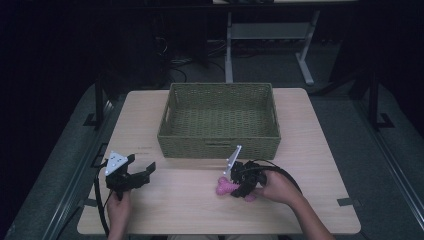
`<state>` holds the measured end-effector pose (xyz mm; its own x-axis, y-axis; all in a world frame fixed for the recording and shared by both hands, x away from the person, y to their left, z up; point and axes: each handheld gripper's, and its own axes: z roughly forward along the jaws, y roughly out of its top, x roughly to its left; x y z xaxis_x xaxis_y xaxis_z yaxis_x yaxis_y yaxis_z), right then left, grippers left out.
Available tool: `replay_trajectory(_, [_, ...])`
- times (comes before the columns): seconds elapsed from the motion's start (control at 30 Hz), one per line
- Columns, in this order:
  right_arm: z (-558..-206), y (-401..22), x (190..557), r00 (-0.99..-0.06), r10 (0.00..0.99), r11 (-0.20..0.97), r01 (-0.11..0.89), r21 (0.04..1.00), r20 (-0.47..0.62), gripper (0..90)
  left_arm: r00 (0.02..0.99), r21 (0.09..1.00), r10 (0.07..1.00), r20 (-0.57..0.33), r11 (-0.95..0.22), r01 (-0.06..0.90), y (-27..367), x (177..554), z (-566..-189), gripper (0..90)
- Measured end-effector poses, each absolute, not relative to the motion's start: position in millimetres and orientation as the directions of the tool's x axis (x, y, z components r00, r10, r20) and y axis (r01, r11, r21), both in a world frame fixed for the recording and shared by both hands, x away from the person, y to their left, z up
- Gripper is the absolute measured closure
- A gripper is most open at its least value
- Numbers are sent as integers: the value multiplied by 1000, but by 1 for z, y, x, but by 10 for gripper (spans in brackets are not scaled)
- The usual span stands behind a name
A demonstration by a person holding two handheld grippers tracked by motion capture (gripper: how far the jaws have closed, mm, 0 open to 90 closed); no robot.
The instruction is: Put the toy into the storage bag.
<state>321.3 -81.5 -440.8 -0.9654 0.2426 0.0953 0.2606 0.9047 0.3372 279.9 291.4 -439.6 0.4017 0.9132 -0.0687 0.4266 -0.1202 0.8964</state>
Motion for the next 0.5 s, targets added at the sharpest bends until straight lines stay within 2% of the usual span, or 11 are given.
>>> replay_trajectory(0.5, [-431, -82, 324, -972, 207, 905, 234, 356, 113, 579, 400, 895, 914, -70, -119, 429, 292, 280, -439, 137])
